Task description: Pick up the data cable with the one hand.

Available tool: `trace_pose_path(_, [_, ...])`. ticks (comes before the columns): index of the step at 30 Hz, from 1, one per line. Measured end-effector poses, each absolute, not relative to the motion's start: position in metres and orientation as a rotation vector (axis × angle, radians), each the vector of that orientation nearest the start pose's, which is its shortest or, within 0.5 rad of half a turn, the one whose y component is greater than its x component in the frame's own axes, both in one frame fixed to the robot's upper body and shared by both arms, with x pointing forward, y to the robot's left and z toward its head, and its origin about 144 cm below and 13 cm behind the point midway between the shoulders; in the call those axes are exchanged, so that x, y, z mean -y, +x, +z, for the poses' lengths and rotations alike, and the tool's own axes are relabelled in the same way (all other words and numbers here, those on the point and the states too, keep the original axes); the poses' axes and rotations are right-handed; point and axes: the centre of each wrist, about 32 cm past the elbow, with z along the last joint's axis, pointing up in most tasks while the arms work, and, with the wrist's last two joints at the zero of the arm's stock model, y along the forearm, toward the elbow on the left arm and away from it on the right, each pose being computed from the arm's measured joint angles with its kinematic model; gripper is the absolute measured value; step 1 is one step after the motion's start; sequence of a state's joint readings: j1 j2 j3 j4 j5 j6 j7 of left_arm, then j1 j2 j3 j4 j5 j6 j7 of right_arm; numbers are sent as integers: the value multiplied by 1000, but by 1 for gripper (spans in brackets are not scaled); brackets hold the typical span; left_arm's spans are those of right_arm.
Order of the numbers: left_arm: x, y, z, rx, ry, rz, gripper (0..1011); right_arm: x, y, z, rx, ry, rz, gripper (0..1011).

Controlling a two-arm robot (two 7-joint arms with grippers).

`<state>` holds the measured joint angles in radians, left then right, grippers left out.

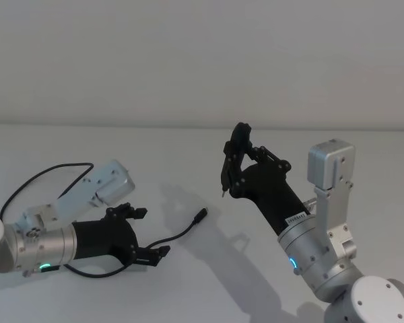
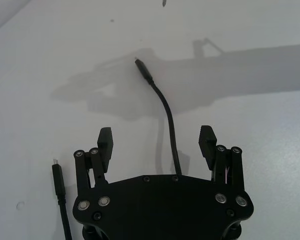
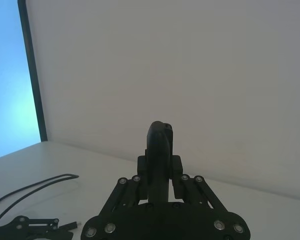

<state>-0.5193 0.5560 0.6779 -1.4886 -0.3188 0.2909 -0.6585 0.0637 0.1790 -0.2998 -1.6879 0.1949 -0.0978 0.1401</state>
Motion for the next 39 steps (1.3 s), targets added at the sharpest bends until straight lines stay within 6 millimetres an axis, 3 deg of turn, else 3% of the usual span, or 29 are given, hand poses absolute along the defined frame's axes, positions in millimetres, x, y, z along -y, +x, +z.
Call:
trace_pose_path(11, [-227,545,1229,76,491,484,999,181,464,1188,136,184,-1113,275])
trace_pose_path(17, [-228,545,1229,75,494,489,892,181,466,1188,130,185,-1114,275])
trace_pose_path(28, [-228,545,1228,74,498,494,579,184,473,1188,115,183,-1117,274])
trace_pose_path(34, [-228,545,1228,74,498,496,340,186,479,1187,98,162,-1110,274])
trace_pose_path(39, [-228,545,1228,73,499,497,201,188,487,1184,78,138,-1094,275])
